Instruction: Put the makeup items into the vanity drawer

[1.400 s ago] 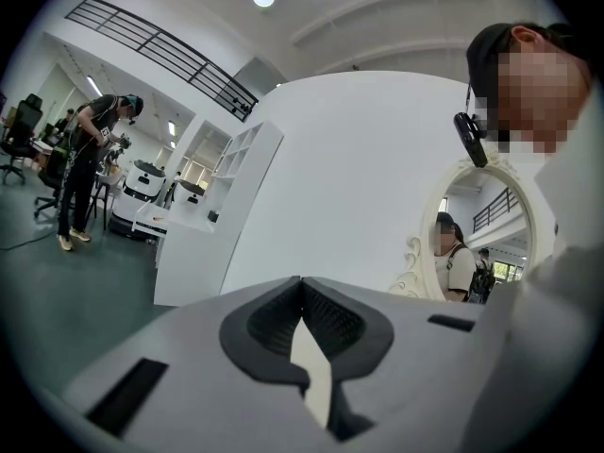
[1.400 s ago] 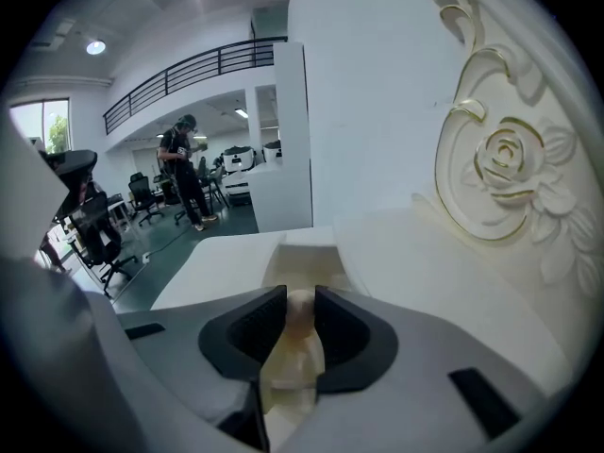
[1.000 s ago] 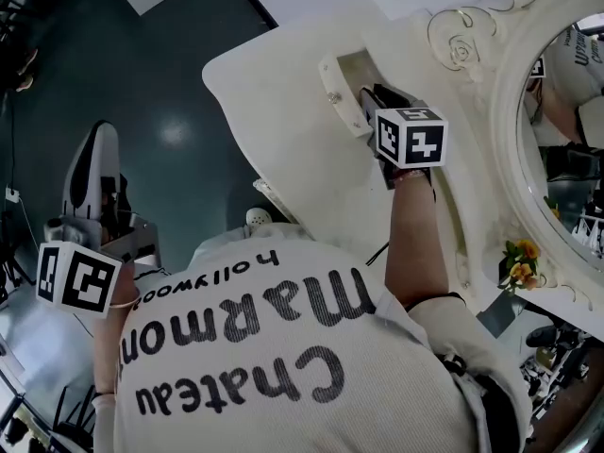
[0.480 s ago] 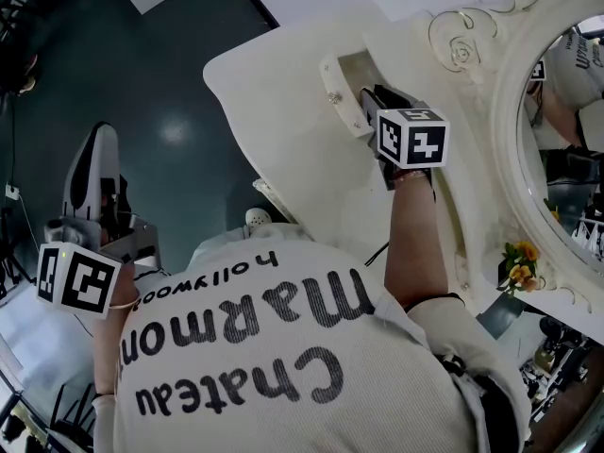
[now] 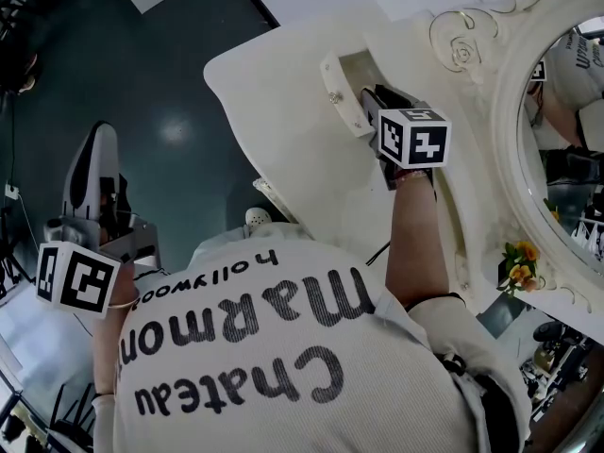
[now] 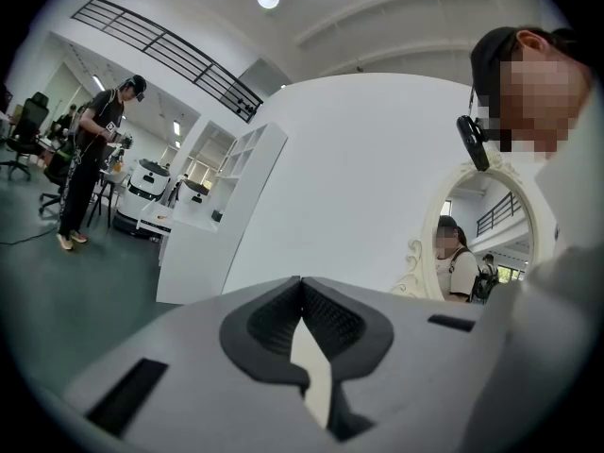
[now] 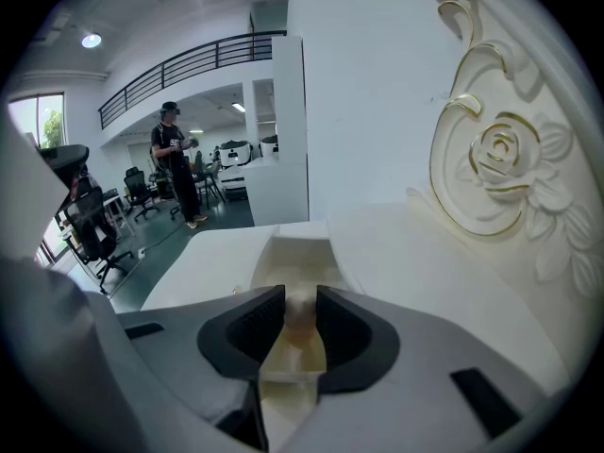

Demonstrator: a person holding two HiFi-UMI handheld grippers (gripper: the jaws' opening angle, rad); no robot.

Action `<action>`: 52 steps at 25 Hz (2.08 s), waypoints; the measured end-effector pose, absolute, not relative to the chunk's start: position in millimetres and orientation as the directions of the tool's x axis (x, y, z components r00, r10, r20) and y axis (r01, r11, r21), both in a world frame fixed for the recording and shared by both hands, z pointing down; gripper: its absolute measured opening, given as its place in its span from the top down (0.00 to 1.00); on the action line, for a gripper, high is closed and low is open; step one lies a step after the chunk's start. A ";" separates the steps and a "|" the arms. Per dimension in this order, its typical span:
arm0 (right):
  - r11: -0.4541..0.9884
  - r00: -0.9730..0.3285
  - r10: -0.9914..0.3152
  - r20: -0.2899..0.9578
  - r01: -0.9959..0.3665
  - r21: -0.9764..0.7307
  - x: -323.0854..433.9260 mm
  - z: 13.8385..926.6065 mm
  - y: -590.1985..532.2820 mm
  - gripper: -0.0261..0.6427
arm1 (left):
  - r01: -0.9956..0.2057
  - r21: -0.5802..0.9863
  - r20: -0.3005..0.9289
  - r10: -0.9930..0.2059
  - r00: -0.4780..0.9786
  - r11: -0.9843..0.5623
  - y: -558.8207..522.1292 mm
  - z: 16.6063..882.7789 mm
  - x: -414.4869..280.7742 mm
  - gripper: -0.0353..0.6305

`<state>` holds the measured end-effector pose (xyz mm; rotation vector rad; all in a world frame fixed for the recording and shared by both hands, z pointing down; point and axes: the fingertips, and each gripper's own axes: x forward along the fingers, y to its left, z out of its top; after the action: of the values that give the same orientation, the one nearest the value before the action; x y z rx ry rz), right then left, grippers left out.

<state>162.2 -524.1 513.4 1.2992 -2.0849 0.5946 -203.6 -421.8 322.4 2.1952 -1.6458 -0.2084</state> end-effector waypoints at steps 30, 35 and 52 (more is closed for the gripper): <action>0.365 -0.266 -0.677 0.686 -0.931 -0.001 161.9 496.6 -519.7 0.74 | -0.864 0.397 0.069 -0.929 0.363 -0.308 -422.0 307.7 -208.4 0.93; 0.293 -0.238 -0.710 0.663 -0.956 -0.030 165.0 490.0 -513.2 0.76 | -0.849 0.412 0.070 -0.917 0.392 -0.332 -418.4 308.6 -206.6 0.93; 0.166 -0.224 -0.905 0.362 -0.969 -0.185 109.3 395.8 -431.3 0.90 | -0.765 0.444 0.044 -0.841 0.539 -0.467 -385.2 301.2 -215.7 0.93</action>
<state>109.3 -431.3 395.8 1.8416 -2.2651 0.5664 -215.7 -385.2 301.2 2.3671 -1.3113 -0.2522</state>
